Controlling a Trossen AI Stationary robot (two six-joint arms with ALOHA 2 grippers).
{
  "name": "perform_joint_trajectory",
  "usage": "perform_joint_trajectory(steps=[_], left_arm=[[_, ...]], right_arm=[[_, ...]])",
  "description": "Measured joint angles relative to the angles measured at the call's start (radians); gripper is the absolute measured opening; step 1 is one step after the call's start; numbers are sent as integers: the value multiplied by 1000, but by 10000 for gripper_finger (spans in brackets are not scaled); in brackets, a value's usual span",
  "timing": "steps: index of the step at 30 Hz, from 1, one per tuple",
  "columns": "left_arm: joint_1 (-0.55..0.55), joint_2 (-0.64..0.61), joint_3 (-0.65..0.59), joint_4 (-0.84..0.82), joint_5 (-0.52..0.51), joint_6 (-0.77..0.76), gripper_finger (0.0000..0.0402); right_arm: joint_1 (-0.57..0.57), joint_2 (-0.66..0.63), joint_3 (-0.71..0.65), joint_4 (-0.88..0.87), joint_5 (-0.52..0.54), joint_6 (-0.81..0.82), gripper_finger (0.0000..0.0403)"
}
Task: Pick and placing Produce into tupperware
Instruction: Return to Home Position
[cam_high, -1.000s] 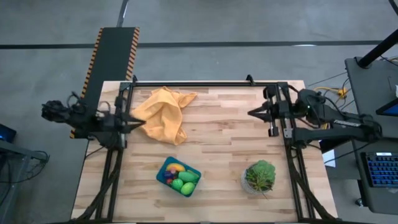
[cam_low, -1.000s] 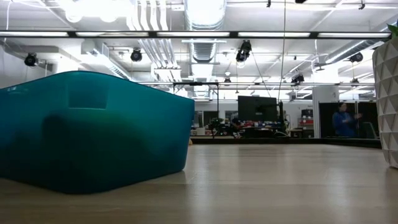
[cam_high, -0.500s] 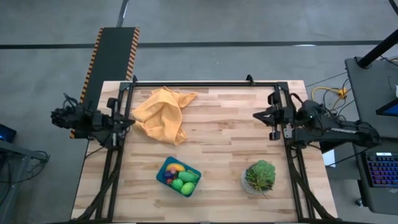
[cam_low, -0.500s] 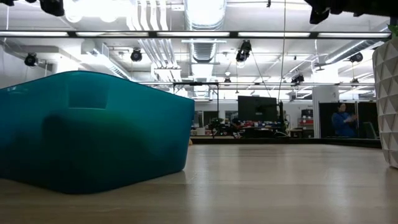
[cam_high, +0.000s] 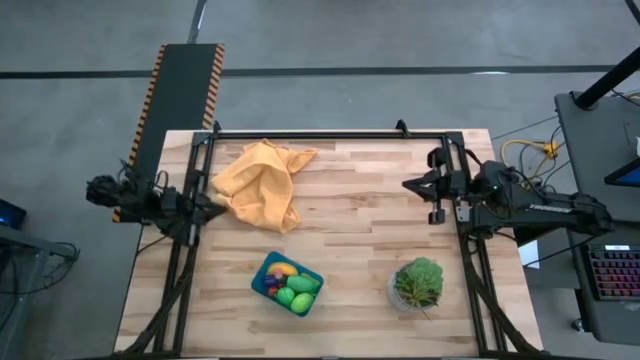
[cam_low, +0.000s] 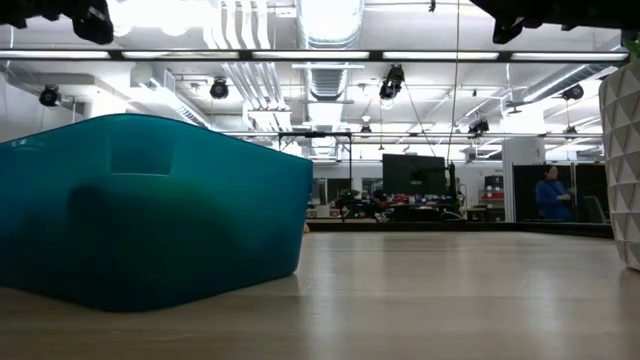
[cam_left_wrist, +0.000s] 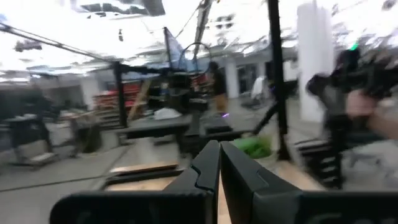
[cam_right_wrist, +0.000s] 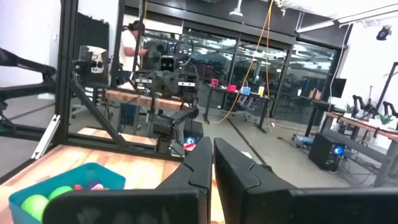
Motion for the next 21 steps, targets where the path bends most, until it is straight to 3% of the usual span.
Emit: perform_joint_trajectory(steps=[6, 13, 21], left_arm=[[4, 81, -109, 195, 95, -64, 0], [84, 234, -271, 512, 91, -87, 0], [282, 267, -282, 496, 197, -102, 0]], right_arm=[[0, 11, 1, 1, 7, -9, 8], [0, 11, 1, 0, 16, -35, 8], [0, 11, 1, -3, 16, -36, 8]])
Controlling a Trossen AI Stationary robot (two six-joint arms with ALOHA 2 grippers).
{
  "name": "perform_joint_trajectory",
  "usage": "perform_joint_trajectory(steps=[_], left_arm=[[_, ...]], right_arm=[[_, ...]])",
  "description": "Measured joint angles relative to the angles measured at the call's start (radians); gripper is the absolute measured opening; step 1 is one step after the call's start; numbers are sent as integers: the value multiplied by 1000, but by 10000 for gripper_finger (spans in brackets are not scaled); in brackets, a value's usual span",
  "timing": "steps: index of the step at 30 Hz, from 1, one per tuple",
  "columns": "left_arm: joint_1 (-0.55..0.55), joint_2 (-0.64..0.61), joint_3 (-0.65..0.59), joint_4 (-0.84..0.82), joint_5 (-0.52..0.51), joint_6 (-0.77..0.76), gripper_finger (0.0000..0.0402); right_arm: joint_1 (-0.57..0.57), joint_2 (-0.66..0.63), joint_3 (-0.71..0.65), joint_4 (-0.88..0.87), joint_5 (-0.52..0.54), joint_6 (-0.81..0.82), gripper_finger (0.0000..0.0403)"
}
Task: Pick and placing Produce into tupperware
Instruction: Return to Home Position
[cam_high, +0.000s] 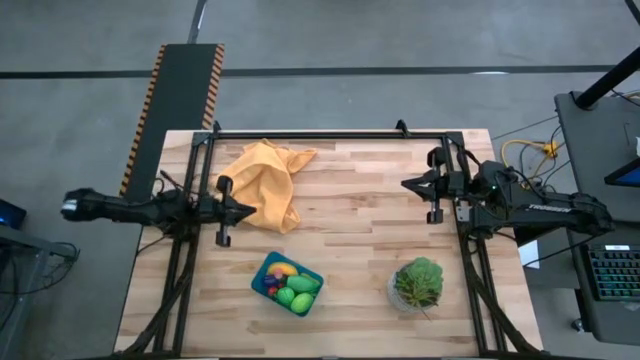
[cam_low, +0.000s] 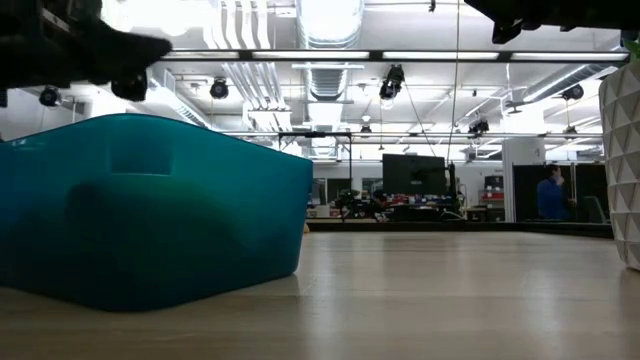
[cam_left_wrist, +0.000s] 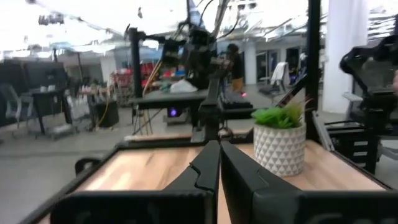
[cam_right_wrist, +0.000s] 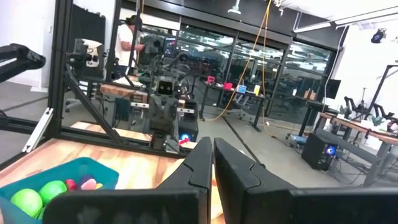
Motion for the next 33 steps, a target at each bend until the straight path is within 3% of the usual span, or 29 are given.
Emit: perform_joint_trajectory(steps=[7, 14, 25, 33], left_arm=[[133, -14, -35, -48, 103, -69, 0], [136, -98, -47, -157, 114, -69, 0], [136, -331, -48, -385, 83, -77, 0], [136, -320, -49, -398, 53, -76, 0]], right_arm=[[0, 0, 0, -5, 0, 12, 8], [0, 0, -2, -23, -1, 17, 8], [0, -1, -2, -52, -1, 36, 8], [0, -25, -14, -151, -3, 72, 8]])
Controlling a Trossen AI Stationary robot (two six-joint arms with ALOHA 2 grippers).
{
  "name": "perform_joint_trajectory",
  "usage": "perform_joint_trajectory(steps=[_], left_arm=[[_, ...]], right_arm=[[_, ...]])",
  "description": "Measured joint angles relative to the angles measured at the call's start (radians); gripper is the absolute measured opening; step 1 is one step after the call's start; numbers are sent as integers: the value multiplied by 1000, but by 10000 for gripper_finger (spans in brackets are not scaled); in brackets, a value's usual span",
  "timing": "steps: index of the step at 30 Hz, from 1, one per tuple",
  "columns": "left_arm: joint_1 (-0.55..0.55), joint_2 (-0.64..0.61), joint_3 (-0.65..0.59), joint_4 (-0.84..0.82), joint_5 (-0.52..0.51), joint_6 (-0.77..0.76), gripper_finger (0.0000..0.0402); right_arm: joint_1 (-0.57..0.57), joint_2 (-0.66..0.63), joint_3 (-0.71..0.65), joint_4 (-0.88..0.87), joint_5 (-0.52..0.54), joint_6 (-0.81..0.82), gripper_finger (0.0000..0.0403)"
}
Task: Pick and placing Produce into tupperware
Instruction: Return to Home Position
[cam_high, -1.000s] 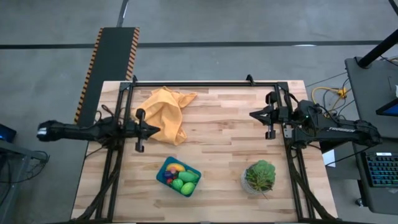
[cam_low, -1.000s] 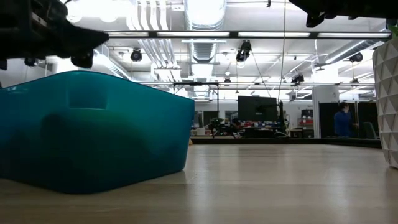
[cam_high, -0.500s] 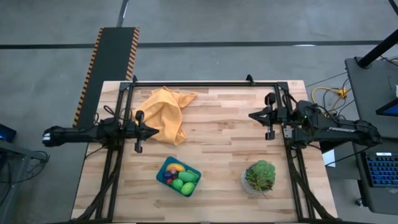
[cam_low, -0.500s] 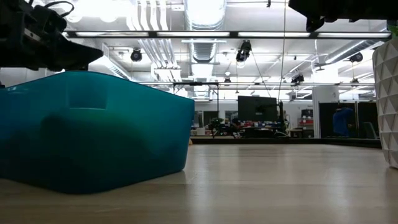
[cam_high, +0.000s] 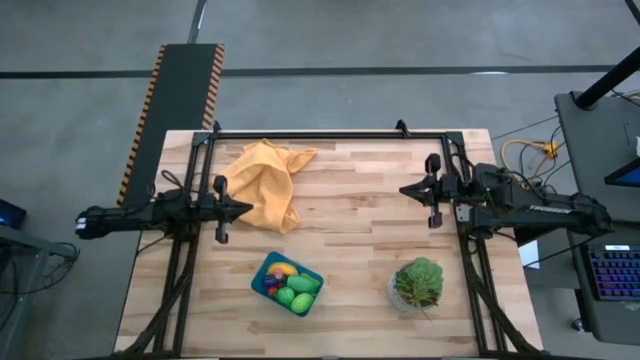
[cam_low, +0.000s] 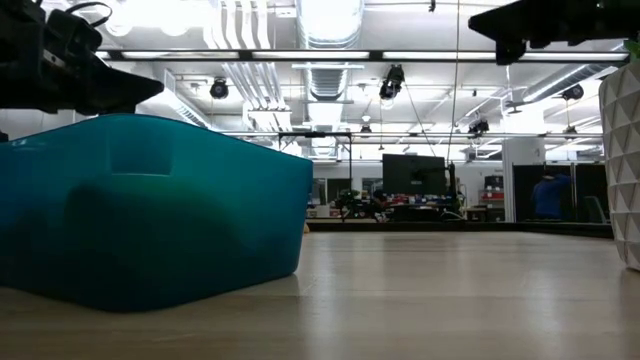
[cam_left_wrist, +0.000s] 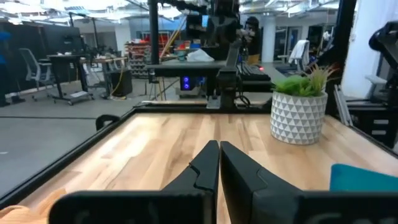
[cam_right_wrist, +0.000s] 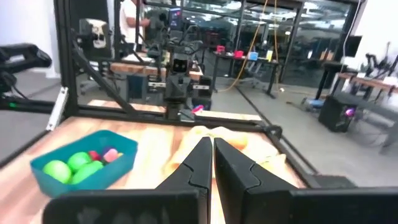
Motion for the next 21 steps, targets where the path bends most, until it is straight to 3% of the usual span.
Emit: perform_joint_trajectory(steps=[13, 21], left_arm=[[0, -1, -1, 7, -26, -18, 0], [0, -1, 0, 10, -44, -19, 0]], right_arm=[[8, -4, -297, 341, -50, 166, 8], [124, -32, -374, 390, 13, 192, 8]])
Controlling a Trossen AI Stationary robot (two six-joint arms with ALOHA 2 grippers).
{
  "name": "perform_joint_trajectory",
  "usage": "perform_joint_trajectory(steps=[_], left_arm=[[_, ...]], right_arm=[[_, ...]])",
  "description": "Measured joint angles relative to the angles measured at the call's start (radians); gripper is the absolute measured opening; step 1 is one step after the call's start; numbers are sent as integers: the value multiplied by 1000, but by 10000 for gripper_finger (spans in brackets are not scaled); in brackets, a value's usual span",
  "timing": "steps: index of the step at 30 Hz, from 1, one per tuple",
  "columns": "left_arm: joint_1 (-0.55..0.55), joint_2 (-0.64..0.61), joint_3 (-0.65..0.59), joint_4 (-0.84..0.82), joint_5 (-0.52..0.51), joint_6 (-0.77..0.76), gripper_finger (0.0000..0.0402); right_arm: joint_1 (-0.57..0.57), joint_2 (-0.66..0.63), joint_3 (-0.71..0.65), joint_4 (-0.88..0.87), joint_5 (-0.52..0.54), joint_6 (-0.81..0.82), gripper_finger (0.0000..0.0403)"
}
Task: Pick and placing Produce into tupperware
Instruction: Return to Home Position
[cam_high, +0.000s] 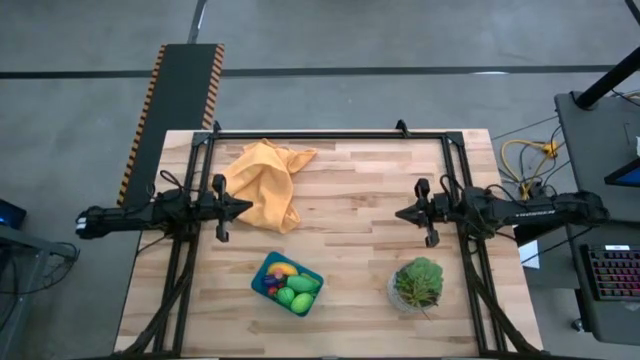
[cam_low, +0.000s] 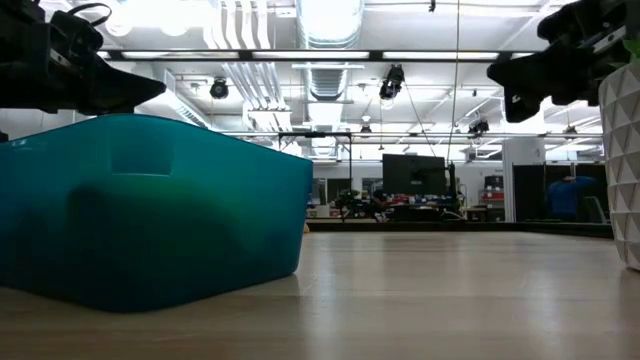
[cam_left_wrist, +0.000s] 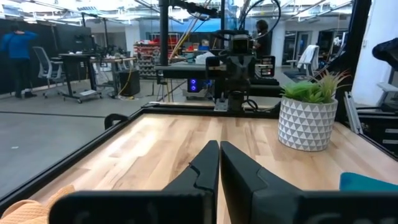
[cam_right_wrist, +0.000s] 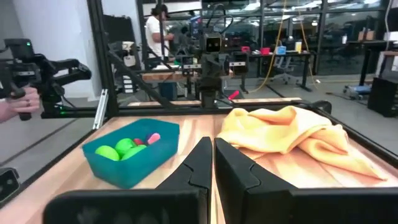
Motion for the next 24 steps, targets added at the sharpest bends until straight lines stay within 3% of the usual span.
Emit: perform_joint_trajectory(steps=[7, 13, 24], left_arm=[[0, -3, 1, 2, -18, 0, 0], [0, 0, 1, 2, -18, 0, 0], [0, 0, 1, 2, -19, 0, 0]], right_arm=[[194, -72, 16, -133, 233, -73, 8], [284, -205, 55, -297, 314, -106, 8], [281, -443, -23, -289, 265, -178, 8]])
